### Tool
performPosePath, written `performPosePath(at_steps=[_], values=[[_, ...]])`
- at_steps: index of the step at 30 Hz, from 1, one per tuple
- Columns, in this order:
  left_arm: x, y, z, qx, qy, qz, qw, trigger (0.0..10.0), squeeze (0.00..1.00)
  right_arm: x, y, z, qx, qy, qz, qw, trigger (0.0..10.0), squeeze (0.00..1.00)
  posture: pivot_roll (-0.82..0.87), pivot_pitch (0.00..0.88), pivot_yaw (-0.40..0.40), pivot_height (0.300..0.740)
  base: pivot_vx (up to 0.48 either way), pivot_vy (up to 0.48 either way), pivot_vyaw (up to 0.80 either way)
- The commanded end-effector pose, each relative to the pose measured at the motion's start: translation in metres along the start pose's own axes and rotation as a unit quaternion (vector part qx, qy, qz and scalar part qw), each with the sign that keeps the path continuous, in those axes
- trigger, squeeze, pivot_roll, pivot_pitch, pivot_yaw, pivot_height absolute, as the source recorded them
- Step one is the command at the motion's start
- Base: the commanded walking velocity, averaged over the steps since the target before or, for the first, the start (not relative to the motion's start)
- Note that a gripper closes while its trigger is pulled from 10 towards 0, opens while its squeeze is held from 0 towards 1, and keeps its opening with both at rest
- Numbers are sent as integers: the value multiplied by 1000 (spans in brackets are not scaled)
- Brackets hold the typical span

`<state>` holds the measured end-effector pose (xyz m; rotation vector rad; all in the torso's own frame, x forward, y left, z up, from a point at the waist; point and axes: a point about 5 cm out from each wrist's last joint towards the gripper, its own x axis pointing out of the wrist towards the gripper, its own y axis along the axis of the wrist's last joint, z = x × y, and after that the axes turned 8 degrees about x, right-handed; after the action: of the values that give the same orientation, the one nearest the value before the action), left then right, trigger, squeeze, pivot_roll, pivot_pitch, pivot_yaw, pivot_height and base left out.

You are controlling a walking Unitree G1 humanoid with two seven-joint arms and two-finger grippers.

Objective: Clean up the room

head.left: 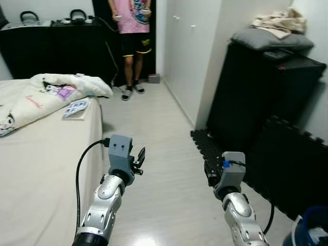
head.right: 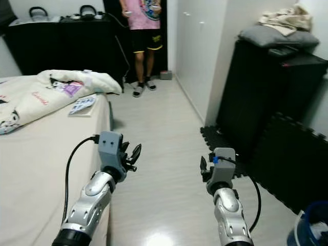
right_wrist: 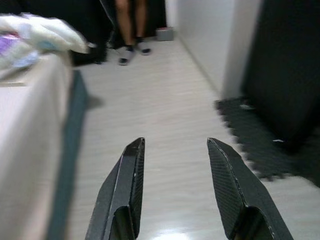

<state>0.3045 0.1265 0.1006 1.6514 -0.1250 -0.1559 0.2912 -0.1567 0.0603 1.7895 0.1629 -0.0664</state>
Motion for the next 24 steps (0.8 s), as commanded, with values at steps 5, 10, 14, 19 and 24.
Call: performPosePath(at_steps=[5,10,14,19,24], values=[[1,2,2,-14,1,2,1000,10000,0,-2,2,8,-4,-8,1,1000,10000,0,-2,0,0,740,383,0,0],[1,2,2,-17,1,1,1000,10000,0,-1,3,8,-5,-5,1,1000,10000,0,-2,0,-5,740,385,0,0],[2,2,2,-17,1,1,1000,10000,0,-1,3,8,-6,-2,1,1000,10000,0,-2,0,-6,740,382,0,0],[3,3,1,-18,2,1,1000,10000,0,1,5,3,-6,8,4,1000,10000,0,-1,0,-10,740,386,0,0],[4,4,-1,-16,4,2,1000,10000,0,3,5,0,-4,15,2,1000,10000,0,0,0,-14,740,386,0,-675]])
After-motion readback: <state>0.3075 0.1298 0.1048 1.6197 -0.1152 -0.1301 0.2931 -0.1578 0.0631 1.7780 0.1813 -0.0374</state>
